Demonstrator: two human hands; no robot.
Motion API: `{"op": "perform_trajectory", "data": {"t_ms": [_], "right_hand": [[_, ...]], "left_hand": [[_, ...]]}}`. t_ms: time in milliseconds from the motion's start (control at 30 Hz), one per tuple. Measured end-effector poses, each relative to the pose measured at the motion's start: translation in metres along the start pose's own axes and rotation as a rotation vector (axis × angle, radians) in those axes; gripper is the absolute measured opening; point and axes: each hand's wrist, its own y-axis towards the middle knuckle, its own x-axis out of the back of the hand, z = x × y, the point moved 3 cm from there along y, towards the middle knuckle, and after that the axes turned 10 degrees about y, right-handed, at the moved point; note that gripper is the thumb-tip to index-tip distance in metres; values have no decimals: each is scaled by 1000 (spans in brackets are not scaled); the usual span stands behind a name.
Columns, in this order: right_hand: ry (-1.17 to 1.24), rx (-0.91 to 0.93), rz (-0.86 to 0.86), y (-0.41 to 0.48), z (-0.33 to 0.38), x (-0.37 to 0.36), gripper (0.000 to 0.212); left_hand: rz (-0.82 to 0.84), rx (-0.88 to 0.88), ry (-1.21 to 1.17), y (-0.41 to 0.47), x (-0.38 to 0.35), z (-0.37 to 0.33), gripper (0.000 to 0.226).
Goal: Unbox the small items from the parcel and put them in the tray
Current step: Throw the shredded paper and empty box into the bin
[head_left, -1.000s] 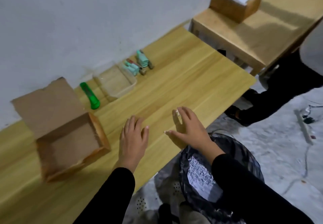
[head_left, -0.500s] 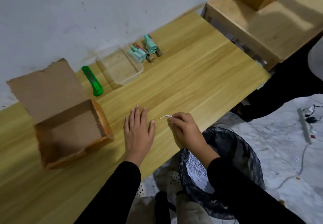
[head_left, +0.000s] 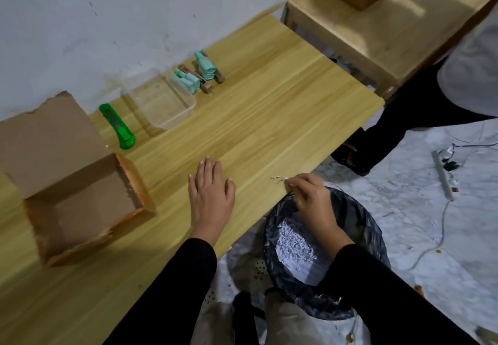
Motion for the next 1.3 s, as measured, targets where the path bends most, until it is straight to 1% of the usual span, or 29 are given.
{"op": "perform_trajectory", "data": {"t_ms": [100, 200, 267, 367, 433, 500, 633, 700, 767, 867, 1000, 1100, 1200, 1233, 1300], "right_hand": [[10, -157, -148, -18, -21, 29, 12], [20, -311, -217, -39, -44, 48, 13], [-10, -417, -201, -52, -61, 52, 17], [-45, -574, -77, -71, -83, 49, 28], [-55, -628, -30, -79, -88, 48, 32], [-41, -649, -28, -81, -84, 50, 33], [-32, -612, -54, -62, -63, 58, 34], [0, -552, -108, -43, -42, 64, 33], [34, -474, -140, -20, -14, 67, 32], [73, -349, -111, 13, 33, 62, 32], [116, -223, 6, 49, 98, 26, 31], [181, -134, 173, 62, 145, -24, 30], [224, -69, 323, 65, 177, -80, 31], [229, -56, 376, 65, 185, -99, 33], [243, -74, 457, 60, 196, -128, 41]], "left_hand": [[12, -29, -11, -1, -4, -14, 54], [2, -1, -2, -2, -9, -19, 56], [-8, 1, -1, -2, -11, -18, 55], [-19, -9, -14, -1, -10, -18, 54], [-21, -10, -18, -1, -9, -18, 54], [-6, -12, -13, -2, -8, -18, 54], [53, -36, 12, 2, 0, -14, 54], [105, -58, 2, 4, 12, -11, 54], [123, -60, -49, 6, 30, -9, 52], [55, -19, -152, 7, 65, -2, 50], [-127, 31, -218, 5, 106, 38, 46], [-288, 154, -270, -10, 131, 90, 42], [-415, 337, -263, -31, 139, 142, 41], [-426, 417, -279, -37, 137, 159, 42], [-391, 569, -383, -51, 129, 188, 47]]}}
